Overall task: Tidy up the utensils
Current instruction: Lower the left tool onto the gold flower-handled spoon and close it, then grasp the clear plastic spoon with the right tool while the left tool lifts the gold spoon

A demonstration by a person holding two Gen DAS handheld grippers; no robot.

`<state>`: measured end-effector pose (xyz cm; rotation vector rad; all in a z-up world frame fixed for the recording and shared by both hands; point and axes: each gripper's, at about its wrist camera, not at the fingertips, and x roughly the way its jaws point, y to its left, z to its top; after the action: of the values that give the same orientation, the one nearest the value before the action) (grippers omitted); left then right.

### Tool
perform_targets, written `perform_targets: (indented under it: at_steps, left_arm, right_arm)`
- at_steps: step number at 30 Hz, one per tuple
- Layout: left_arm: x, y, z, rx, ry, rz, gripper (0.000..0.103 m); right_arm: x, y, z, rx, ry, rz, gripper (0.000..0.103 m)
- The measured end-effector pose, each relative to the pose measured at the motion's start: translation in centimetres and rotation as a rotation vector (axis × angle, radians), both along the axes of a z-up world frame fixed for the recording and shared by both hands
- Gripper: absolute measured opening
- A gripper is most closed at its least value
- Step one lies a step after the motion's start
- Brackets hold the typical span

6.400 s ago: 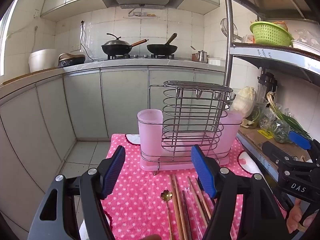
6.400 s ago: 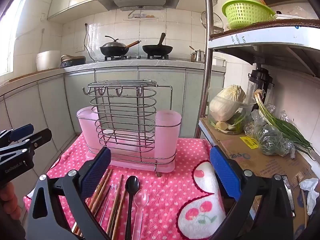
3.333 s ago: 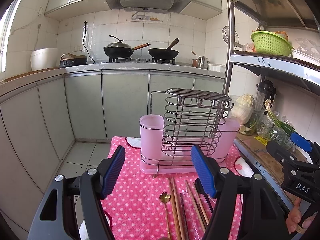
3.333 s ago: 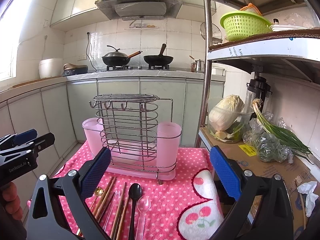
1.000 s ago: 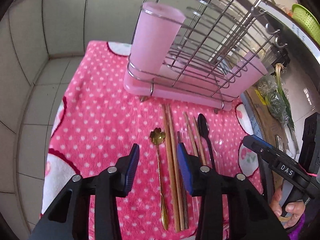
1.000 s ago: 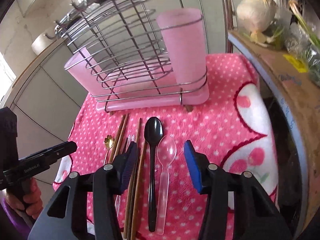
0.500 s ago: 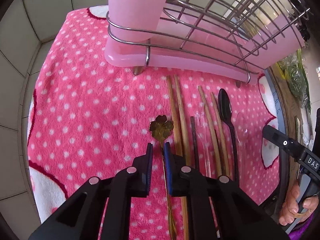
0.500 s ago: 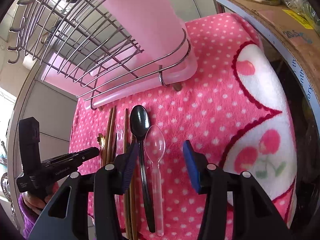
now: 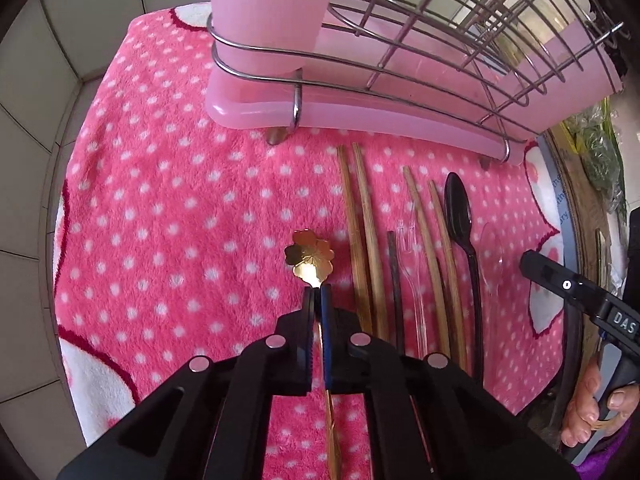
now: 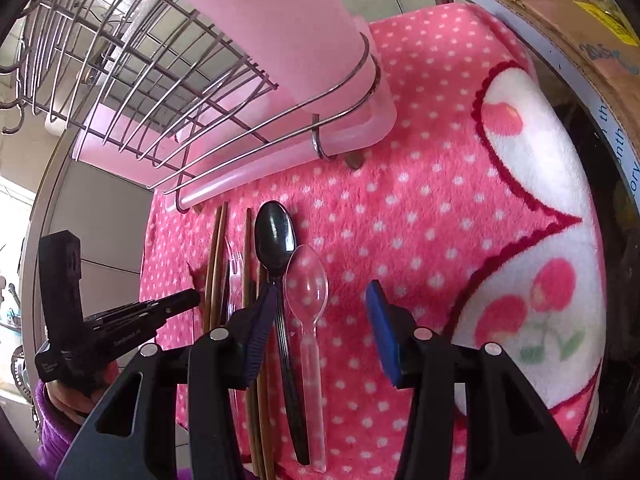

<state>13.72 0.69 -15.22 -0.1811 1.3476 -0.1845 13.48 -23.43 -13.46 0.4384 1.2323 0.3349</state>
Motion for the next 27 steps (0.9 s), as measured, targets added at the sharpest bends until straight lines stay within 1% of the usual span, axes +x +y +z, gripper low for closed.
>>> perform_targets:
  at_steps: [3, 4, 5, 6, 7, 8, 9, 10, 12, 15, 17, 19, 22, 27]
  left_arm:
    - [-0.5, 0.8, 1.1, -0.024, -0.038, 0.006, 0.0]
    - [-0.8, 1.2, 1.5, -0.036, -0.047, 0.009, 0.0]
    - [-1.0, 1.5, 1.8, -0.045, -0.056, 0.01, 0.0]
    - [-1.2, 1.9, 2.2, -0.053, -0.069, 0.011, 0.0]
    - [-1.4, 2.3, 2.6, -0.059, -0.084, 0.011, 0.0]
    - [-1.5, 2.5, 3.2, -0.055, -0.101, 0.01, 0.0]
    - [-1.6, 2.7, 3.7, -0.054, -0.126, 0.012, 0.0]
    - [-2.1, 2.8, 4.2, -0.06, -0.151, 0.011, 0.0]
    - [-2.5, 3.2, 5.3, -0.073, -0.201, 0.01, 0.0]
    - [-3.3, 3.6, 7.1, -0.071, -0.286, 0.002, 0.0]
    - [-4.1, 4.1, 8.1, -0.077, -0.338, 0.002, 0.0]
    - [-4.6, 4.2, 8.8, -0.083, -0.383, 0.012, 0.0]
    - [-5.0, 4.9, 10.0, -0.105, -0.436, 0.038, 0.0]
    - [-6.3, 5.4, 13.1, -0.107, -0.559, 0.058, 0.001]
  right_arm:
    - [0.5, 0.8, -0.4, 0.006, 0.011, 0.016, 0.047]
    - [0.7, 1.1, -0.6, -0.001, 0.011, 0.023, 0.045]
    - [0.9, 1.4, -0.9, -0.006, 0.015, 0.027, 0.037]
    - [1.1, 1.6, -1.2, -0.012, 0.025, 0.031, 0.032]
    - [1.3, 1.9, -1.6, -0.019, 0.032, 0.031, 0.029]
    - [1.3, 2.1, -1.9, -0.032, 0.034, 0.03, 0.021]
    - [1.3, 2.3, -2.0, -0.048, 0.024, 0.027, 0.01]
    - [1.3, 2.4, -2.0, -0.058, 0.015, 0.03, 0.006]
    - [1.2, 2.3, -2.0, -0.045, 0.002, 0.023, 0.004]
    - [0.3, 1.5, -1.4, -0.048, -0.041, 0.0, 0.003]
    - [-0.4, 1.0, -0.5, -0.024, -0.081, -0.017, 0.003]
    - [-1.2, 0.7, 0.7, -0.03, -0.138, -0.03, 0.003]
    - [-2.6, 0.4, 3.4, -0.048, -0.249, -0.041, 0.003]
    - [-4.3, -0.8, 8.0, -0.068, -0.405, -0.061, 0.003]
